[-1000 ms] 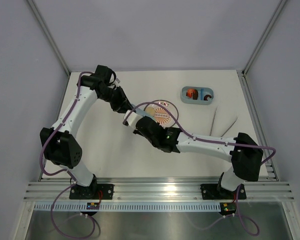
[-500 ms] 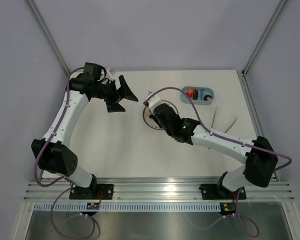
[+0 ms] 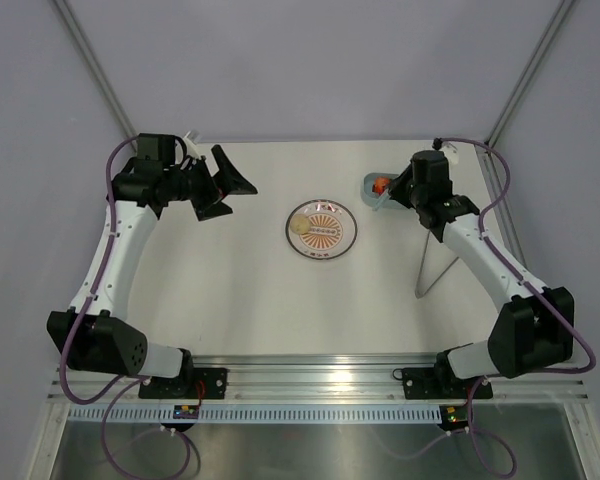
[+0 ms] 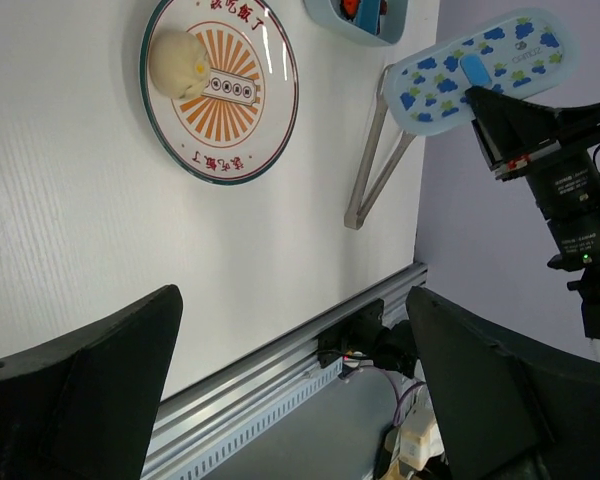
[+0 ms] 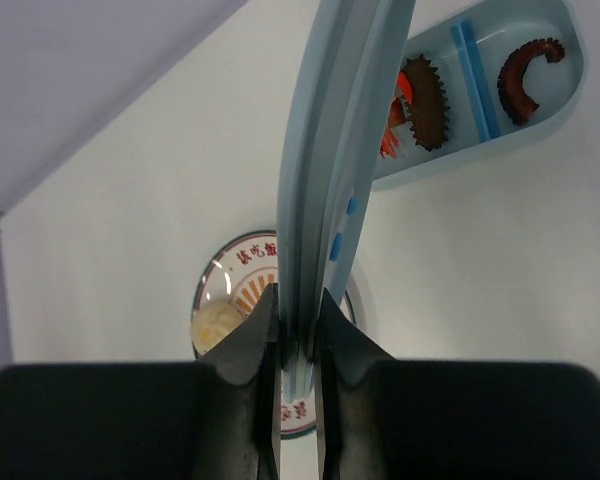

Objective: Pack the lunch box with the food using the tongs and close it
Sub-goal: Close the box lid on the packing box.

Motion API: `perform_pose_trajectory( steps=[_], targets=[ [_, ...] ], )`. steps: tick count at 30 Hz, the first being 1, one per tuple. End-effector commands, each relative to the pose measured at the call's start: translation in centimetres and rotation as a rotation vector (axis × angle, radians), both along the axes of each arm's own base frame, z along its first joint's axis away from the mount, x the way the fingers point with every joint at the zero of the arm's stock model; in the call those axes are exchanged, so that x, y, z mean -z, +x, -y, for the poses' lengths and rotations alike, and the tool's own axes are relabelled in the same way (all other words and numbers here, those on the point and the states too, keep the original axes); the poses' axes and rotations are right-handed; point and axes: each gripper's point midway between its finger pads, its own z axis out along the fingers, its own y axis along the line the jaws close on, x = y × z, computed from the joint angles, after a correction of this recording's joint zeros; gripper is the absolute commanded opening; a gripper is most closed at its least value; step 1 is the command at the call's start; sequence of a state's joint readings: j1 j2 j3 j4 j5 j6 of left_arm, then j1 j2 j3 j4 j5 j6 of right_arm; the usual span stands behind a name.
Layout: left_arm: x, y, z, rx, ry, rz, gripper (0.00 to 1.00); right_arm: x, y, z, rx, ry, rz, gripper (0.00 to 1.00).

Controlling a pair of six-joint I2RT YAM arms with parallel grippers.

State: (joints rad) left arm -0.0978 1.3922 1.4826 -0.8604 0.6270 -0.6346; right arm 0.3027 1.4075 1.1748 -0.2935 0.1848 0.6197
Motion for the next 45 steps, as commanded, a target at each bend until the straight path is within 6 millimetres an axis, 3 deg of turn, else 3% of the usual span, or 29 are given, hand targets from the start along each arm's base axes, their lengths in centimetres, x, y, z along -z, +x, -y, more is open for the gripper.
perform_pose_trajectory(
  steps=[1, 2, 4, 5, 7, 15, 22, 23, 24, 25, 27, 31, 36, 45],
  targets=[
    [-1.9, 0.6, -0.3, -0.011, 0.046, 0.136, 0.99, -2.2, 2.6, -1.1, 0.132, 0.366, 0.095, 0.00],
    [-1.8, 0.5, -0.3, -0.009, 0.058, 0.135, 0.99, -1.2, 2.7, -0.6, 0.161, 0.385, 0.102, 0.00],
    [-1.5, 0.6, -0.4, -0.005, 0.079, 0.133, 0.99, -2.8, 4.2, 0.5, 0.244, 0.481, 0.228, 0.00],
    [-1.4, 0.5, -0.4, -0.003, 0.083, 0.128, 0.99, -1.7, 4.2, 0.9, 0.265, 0.490, 0.241, 0.00],
    [-1.3, 0.5, -0.4, 0.004, 0.082, 0.126, 0.99, -2.2, 5.2, 1.7, 0.313, 0.524, 0.314, 0.00],
    [0.2, 0.4, 0.2, 0.038, 0.066, 0.087, 0.99, -1.1, 8.3, 4.1, 0.423, 0.575, 0.421, 0.00],
    [1.1, 0.1, 0.1, 0.058, 0.085, 0.066, 0.99, 1.8, 11.4, 5.5, 0.452, 0.678, 0.474, 0.00],
    [1.2, 0.1, 0.0, 0.061, 0.090, 0.064, 0.99, 2.0, 11.7, 5.4, 0.432, 0.693, 0.488, 0.00],
    [1.2, 0.0, 0.0, 0.066, 0.093, 0.062, 0.99, 0.9, 12.0, 5.7, 0.414, 0.739, 0.555, 0.00],
    [1.3, -0.1, -0.1, 0.066, 0.099, 0.056, 0.99, 2.6, 12.5, 6.3, 0.423, 0.744, 0.544, 0.00],
    [1.4, 0.0, -0.4, 0.057, 0.117, 0.059, 0.99, 3.3, 13.0, 6.3, 0.400, 0.780, 0.572, 0.00],
    [1.6, -0.2, -0.5, 0.058, 0.125, 0.053, 0.99, 5.1, 13.7, 5.9, 0.398, 0.794, 0.540, 0.00],
    [1.9, 0.0, -0.4, 0.059, 0.124, 0.041, 0.99, 7.7, 13.1, 6.4, 0.446, 0.805, 0.509, 0.00],
    [2.4, 0.1, -0.3, 0.056, 0.120, 0.026, 0.99, 9.5, 12.7, 6.4, 0.461, 0.800, 0.464, 0.00]
  ],
)
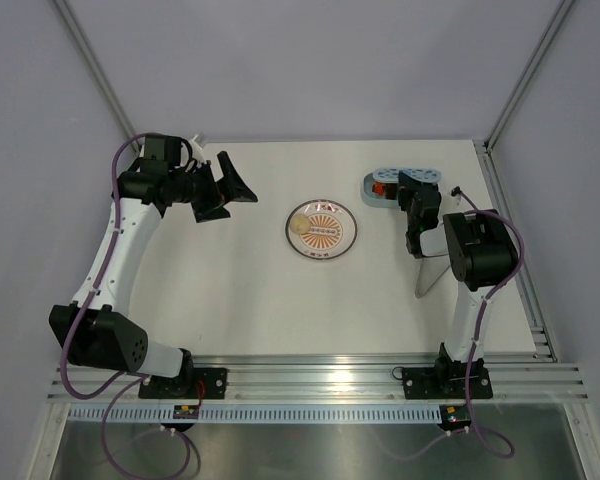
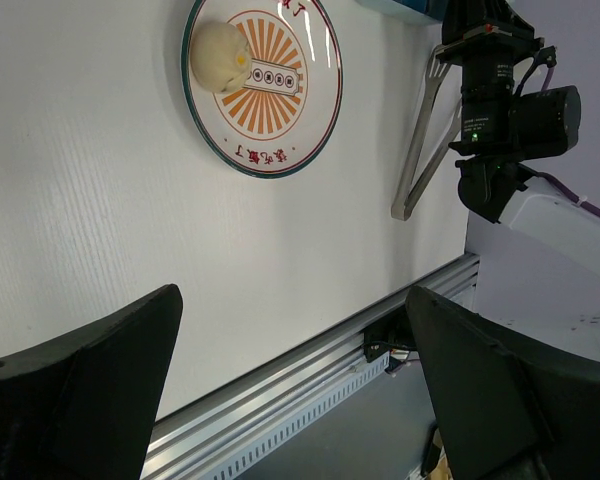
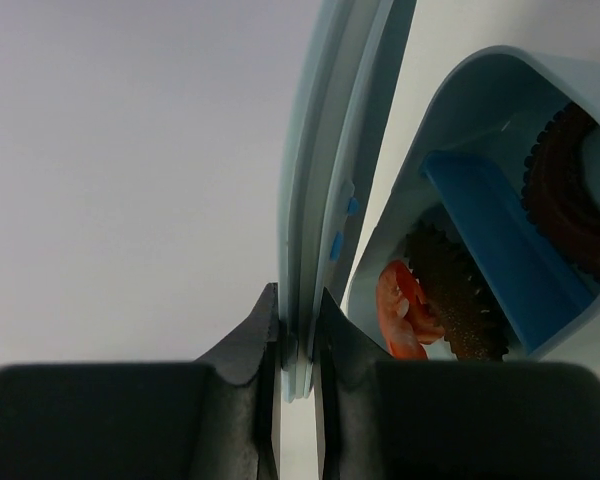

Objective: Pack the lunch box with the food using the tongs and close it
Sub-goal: Close the box lid on the packing box.

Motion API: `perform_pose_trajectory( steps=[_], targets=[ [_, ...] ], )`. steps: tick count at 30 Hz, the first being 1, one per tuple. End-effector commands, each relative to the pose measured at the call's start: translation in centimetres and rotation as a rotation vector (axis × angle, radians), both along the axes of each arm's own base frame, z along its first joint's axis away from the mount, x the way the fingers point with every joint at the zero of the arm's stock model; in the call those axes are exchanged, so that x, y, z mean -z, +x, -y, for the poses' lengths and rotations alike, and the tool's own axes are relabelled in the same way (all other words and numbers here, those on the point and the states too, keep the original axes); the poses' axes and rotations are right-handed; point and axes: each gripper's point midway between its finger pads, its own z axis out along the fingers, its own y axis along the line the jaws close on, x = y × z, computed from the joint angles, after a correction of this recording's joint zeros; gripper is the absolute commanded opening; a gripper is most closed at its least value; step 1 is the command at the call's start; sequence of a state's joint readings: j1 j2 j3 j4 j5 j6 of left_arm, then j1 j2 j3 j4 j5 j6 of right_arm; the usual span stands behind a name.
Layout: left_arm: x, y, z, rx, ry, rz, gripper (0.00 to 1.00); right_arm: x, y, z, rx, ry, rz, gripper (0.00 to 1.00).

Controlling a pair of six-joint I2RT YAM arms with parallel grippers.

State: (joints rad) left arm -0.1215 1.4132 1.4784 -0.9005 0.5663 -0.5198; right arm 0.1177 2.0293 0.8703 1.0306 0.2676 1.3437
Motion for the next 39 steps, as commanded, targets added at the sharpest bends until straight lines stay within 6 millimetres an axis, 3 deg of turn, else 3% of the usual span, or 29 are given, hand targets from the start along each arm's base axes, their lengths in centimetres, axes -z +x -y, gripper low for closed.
perform_pose_trajectory(
  steps=[1, 7, 12, 18, 20, 25, 35, 39],
  targets=[
    [0.3, 0.2, 0.1, 0.006, 0.012, 0.012, 0.99, -1.5, 0.1, -0.2, -0.002, 0.030, 0.074, 0.00],
    [0.3, 0.1, 0.0, 0.005, 0.014, 0.014, 0.99, -1.0, -0.1, -0.4, -0.001, 0.052, 0.064, 0.00],
    [0.3, 0.0, 0.0, 0.007, 0.014, 0.012, 0.99, -0.5, -0.2, -0.5, -0.008, 0.068, 0.041, 0.10],
    [0.2, -0.3, -0.1, 0.006, 0.017, 0.018, 0.99, -0.6, -0.3, -1.1, -0.019, 0.075, 0.032, 0.11],
    [0.2, -0.4, -0.1, 0.006, 0.017, 0.018, 0.99, -0.8, -0.4, -1.1, -0.018, 0.074, 0.035, 0.11],
    [0.1, -0.6, -0.2, 0.008, 0.018, 0.023, 0.99, -1.8, -0.6, -1.6, -0.036, 0.040, 0.064, 0.00],
    [0.1, -0.8, -0.2, 0.009, 0.019, 0.024, 0.99, -3.4, -0.4, -2.4, -0.076, 0.045, 0.145, 0.00],
    [0.2, -0.8, -0.1, 0.012, 0.016, 0.021, 0.99, -3.2, -0.5, -2.5, -0.079, 0.044, 0.140, 0.00]
  ],
)
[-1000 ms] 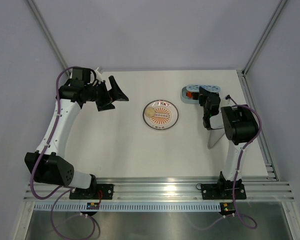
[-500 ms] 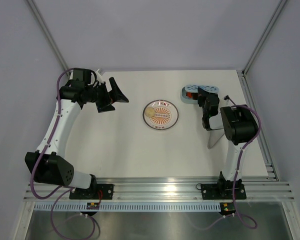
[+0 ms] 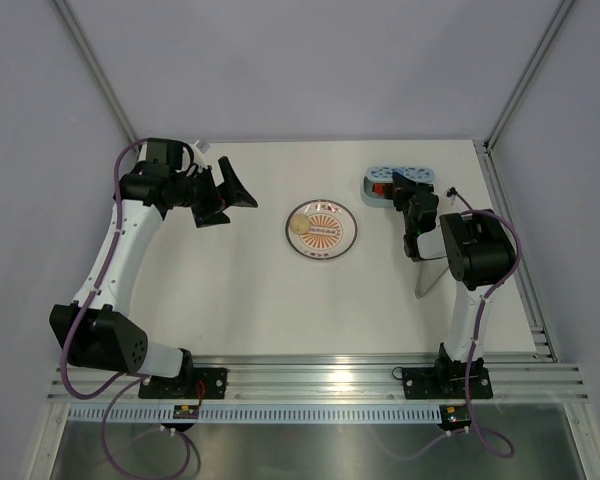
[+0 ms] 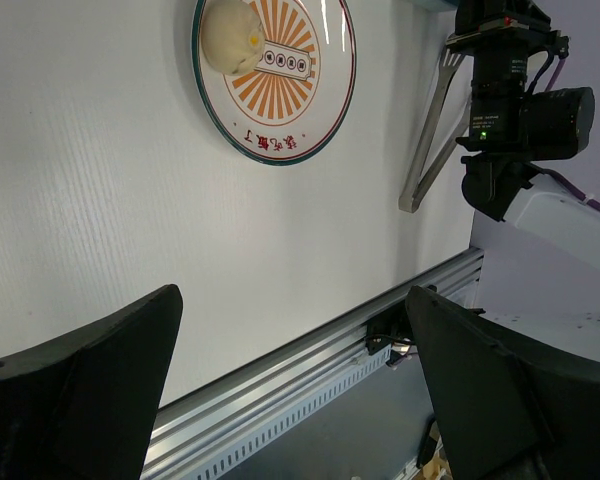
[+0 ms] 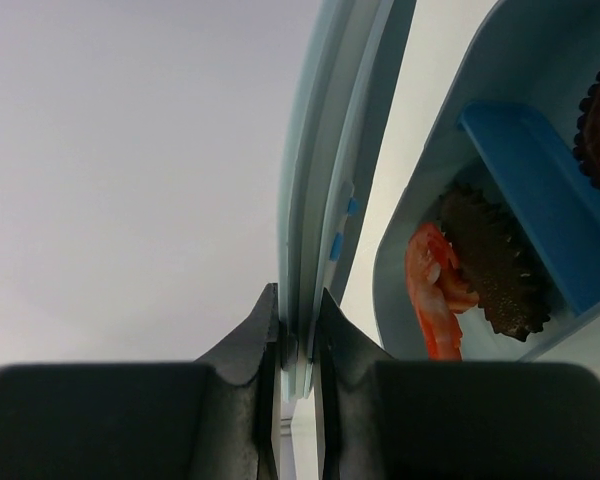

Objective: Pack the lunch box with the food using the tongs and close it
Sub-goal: Close the box lid on the packing box.

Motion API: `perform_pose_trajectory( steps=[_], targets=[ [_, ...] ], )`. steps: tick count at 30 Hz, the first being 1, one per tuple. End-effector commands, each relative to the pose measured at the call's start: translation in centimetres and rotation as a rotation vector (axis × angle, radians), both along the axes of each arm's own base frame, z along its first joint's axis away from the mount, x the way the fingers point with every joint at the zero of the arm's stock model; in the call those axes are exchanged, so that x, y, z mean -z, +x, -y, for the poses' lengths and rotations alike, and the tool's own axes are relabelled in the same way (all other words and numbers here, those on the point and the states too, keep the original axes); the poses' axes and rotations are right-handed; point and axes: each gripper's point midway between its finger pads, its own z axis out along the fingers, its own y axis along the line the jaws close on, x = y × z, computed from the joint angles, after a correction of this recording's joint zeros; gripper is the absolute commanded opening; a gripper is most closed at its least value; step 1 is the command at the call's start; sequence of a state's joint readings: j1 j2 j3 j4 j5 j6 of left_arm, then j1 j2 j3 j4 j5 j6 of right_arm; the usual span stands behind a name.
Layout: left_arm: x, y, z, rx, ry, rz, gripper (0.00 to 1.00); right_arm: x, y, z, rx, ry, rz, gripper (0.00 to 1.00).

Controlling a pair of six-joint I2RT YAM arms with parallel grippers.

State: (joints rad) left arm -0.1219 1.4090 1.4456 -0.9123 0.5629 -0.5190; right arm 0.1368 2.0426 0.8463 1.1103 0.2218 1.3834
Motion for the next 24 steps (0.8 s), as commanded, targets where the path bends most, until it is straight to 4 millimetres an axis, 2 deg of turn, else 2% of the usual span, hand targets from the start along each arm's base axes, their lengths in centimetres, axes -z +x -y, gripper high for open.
perform_pose_trajectory(
  steps=[1, 15, 20, 22, 24],
  targets=[
    [-1.0, -0.1, 0.0, 0.012, 0.006, 0.059, 0.99, -2.7, 0.0, -0.7, -0.021, -0.001, 0.096, 0.00],
    [-0.9, -0.1, 0.1, 0.014, 0.002, 0.058, 0.99, 0.9, -0.9, -0.9, -0.012, 0.052, 0.015, 0.00],
    [-0.9, -0.1, 0.1, 0.017, 0.002, 0.057, 0.99, 1.2, -0.9, -0.9, -0.007, 0.055, 0.008, 0.00],
    [-0.9, -0.1, 0.1, 0.014, 0.002, 0.056, 0.99, 1.4, -1.0, -0.8, -0.005, 0.055, 0.003, 0.01],
    [-0.8, -0.1, 0.1, 0.017, 0.001, 0.055, 0.99, 1.6, -1.0, -0.8, -0.003, 0.057, -0.002, 0.09]
  ],
)
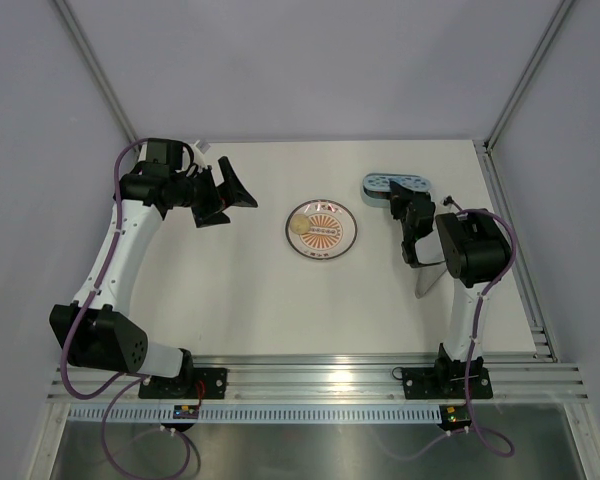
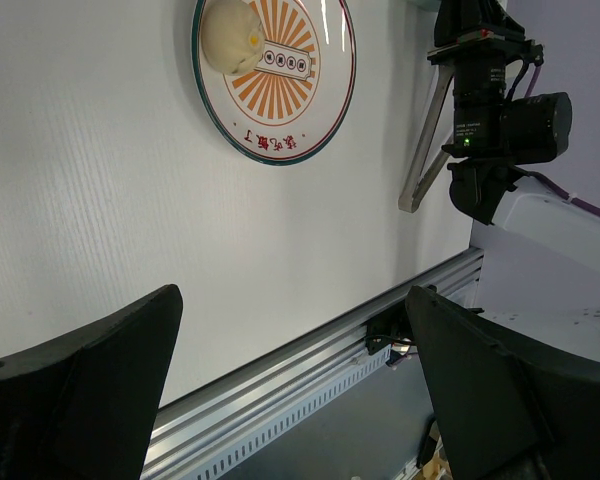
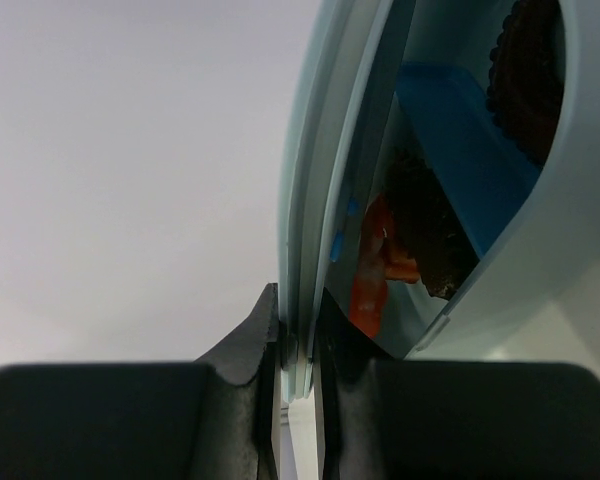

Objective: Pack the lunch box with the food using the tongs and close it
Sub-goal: Close the box lid on the packing box.

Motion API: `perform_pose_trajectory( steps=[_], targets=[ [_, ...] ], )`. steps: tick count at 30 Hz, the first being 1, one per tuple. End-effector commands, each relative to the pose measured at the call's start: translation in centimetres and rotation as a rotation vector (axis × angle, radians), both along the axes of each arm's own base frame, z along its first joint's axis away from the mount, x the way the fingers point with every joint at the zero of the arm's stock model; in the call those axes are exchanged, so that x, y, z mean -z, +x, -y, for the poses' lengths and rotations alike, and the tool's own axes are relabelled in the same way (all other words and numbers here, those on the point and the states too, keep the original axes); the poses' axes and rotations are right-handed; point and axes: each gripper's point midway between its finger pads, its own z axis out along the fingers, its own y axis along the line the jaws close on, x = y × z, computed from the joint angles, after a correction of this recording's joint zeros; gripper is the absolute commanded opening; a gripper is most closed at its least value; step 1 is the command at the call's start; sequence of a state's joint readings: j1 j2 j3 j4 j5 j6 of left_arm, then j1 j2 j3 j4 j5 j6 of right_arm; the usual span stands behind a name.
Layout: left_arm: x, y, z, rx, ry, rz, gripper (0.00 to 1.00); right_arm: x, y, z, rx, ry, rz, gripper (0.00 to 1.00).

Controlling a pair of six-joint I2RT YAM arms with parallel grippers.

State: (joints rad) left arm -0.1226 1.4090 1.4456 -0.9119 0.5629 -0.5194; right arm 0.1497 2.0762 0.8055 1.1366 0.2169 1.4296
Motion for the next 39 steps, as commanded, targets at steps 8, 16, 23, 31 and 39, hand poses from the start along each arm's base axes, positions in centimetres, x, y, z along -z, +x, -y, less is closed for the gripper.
perform_pose_trajectory(
  steps=[8, 16, 23, 31, 39],
  targets=[
    [-0.8, -0.2, 0.2, 0.019, -0.002, 0.054, 0.99, -0.8, -0.4, -0.2, 0.008, 0.033, 0.027, 0.48],
    [-0.9, -0.4, 0.4, 0.029, -0.007, 0.058, 0.99, -1.9, -1.2, -0.3, 0.001, 0.108, 0.028, 0.60],
    [-0.9, -0.9, 0.4, 0.032, -0.013, 0.064, 0.99, -2.8, -2.3, -0.1, 0.010, 0.115, -0.022, 0.73],
    [-1.0, -1.2, 0.4, 0.035, -0.016, 0.075, 0.99, -0.8, -3.2, -0.7, -0.014, 0.127, -0.222, 0.79],
    [-0.9, -1.3, 0.4, 0.038, -0.017, 0.074, 0.99, 1.0, -3.3, -1.7, -0.076, 0.115, -0.354, 0.81]
  ],
)
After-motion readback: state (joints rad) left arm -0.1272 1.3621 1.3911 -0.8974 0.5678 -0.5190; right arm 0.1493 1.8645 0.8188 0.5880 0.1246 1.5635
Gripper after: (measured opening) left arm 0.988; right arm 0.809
